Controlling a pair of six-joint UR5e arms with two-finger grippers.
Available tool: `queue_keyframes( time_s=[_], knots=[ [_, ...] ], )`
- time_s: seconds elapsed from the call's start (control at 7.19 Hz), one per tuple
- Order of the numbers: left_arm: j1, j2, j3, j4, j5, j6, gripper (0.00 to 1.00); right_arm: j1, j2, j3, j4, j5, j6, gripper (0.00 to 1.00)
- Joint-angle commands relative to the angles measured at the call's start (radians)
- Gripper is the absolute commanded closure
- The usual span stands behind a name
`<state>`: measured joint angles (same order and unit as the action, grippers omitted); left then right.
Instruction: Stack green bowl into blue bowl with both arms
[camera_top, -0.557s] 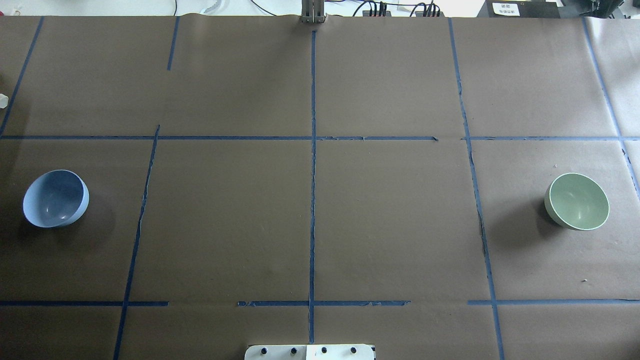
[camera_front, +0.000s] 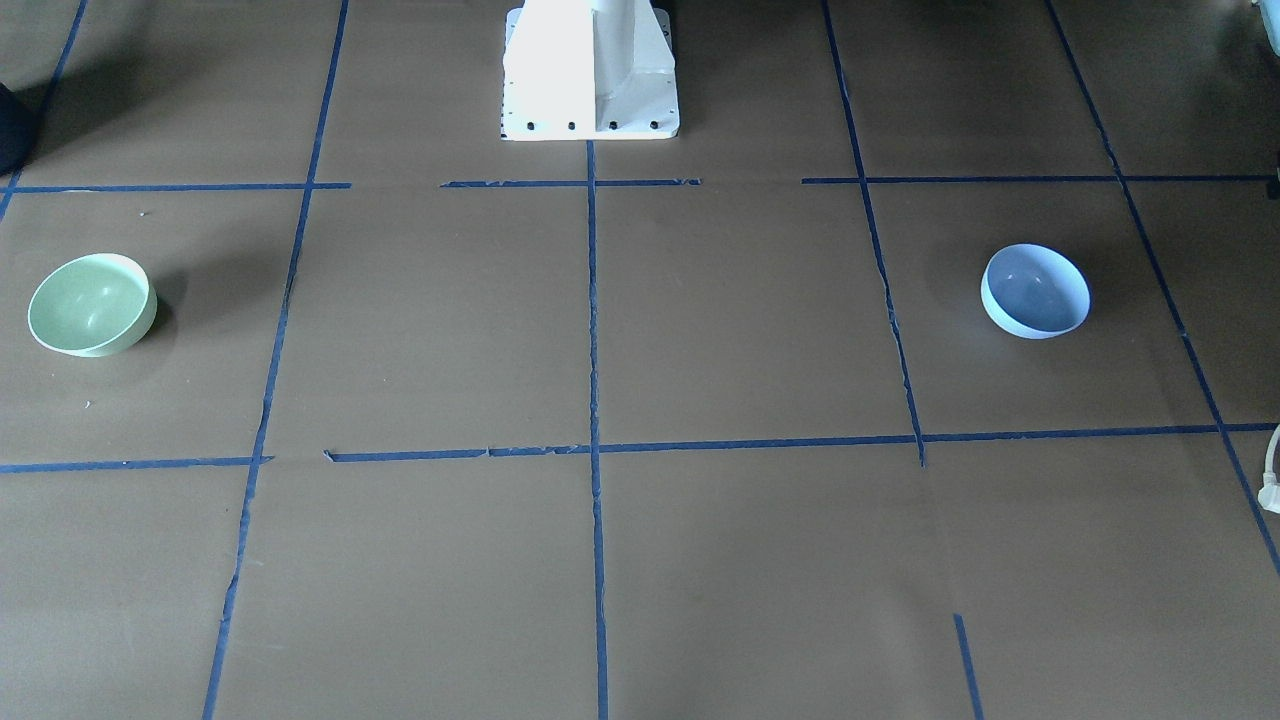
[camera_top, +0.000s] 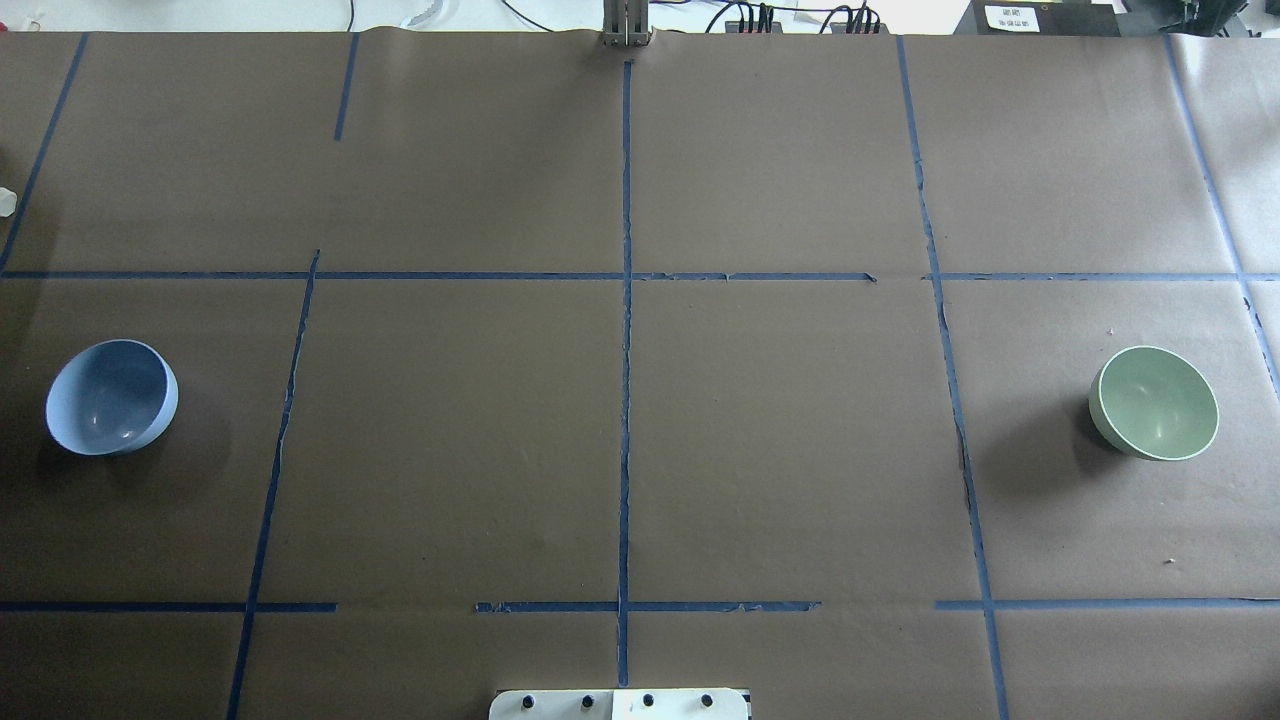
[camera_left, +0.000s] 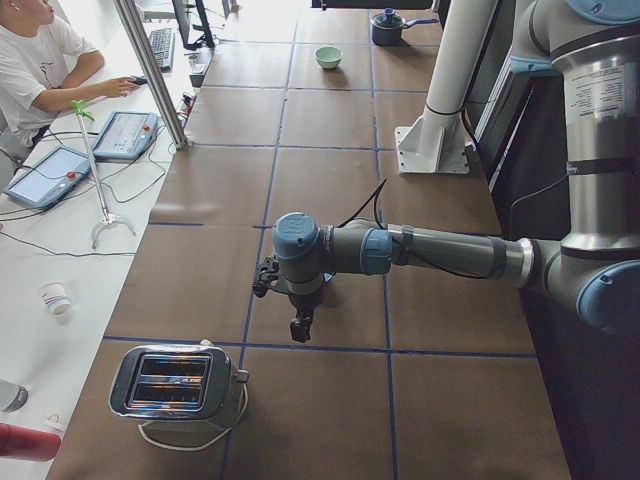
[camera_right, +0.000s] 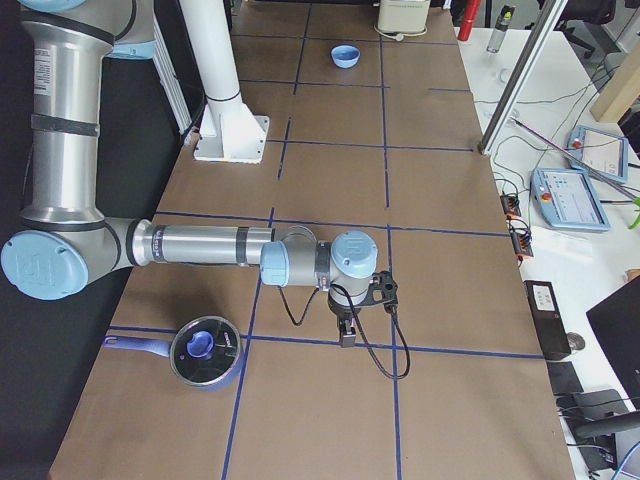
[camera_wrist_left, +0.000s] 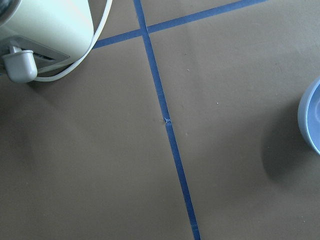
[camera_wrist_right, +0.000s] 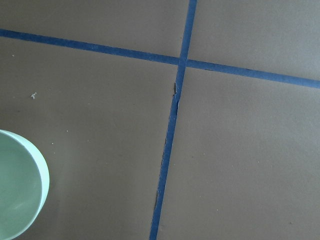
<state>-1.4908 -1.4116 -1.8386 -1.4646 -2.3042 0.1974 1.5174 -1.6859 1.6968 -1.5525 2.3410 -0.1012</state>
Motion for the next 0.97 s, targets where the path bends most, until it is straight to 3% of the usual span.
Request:
queue_keyframes(
  time_s=[0.0, 0.28, 0.42, 0.7, 0.83],
  knots=[
    [0.003, -0.091, 0.012, -0.011, -0.001, -0.003, 0.0, -0.008, 0.011, 0.003, 0.0, 0.003, 0.0, 0.0],
    [0.004, -0.139, 0.024, -0.063, -0.007, -0.032, 0.0, -0.025, 0.015, 0.006, 0.0, 0.003, 0.02, 0.0],
    [0.004, -0.13, 0.05, -0.17, -0.004, -0.033, 0.0, -0.029, 0.015, 0.006, 0.002, 0.004, 0.02, 0.0],
    [0.088, -0.104, 0.062, -0.233, -0.012, -0.278, 0.0, -0.034, 0.015, 0.006, 0.0, 0.009, 0.021, 0.0],
    [0.13, -0.049, 0.074, -0.384, -0.011, -0.4, 0.0, -0.037, 0.015, 0.006, 0.002, 0.011, 0.021, 0.0]
  ],
)
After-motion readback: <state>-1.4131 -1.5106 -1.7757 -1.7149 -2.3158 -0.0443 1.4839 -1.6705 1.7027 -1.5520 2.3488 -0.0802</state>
